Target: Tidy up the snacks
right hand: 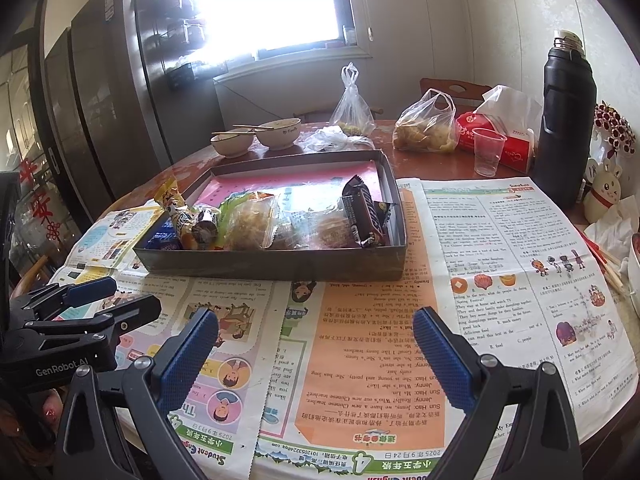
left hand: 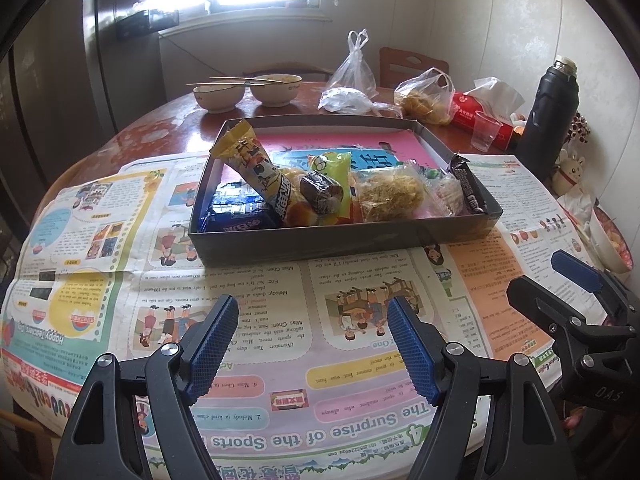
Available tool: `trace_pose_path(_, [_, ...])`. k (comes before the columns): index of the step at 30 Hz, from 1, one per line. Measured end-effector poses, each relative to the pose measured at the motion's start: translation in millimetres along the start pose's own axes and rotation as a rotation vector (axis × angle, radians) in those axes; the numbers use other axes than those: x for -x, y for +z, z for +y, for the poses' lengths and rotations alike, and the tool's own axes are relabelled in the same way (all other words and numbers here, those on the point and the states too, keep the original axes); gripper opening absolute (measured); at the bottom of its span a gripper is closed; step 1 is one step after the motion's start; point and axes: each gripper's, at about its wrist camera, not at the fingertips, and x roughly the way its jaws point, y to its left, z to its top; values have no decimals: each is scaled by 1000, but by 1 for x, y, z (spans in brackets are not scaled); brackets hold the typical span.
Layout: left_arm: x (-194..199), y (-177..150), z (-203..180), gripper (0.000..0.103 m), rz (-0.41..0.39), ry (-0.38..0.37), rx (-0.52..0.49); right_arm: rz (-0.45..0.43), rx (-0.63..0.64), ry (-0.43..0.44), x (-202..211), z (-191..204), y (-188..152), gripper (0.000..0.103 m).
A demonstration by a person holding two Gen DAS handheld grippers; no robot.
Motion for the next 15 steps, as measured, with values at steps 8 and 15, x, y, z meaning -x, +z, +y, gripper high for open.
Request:
trace_pose_path(8, [0,-1,0,78,-4,-1,-6,-2,0,-4,-1,0,0,99])
trace_pose_path(15, [-2,-1,0,78,1,-22,-9,-2,-4,-10,-2,-2,0,99])
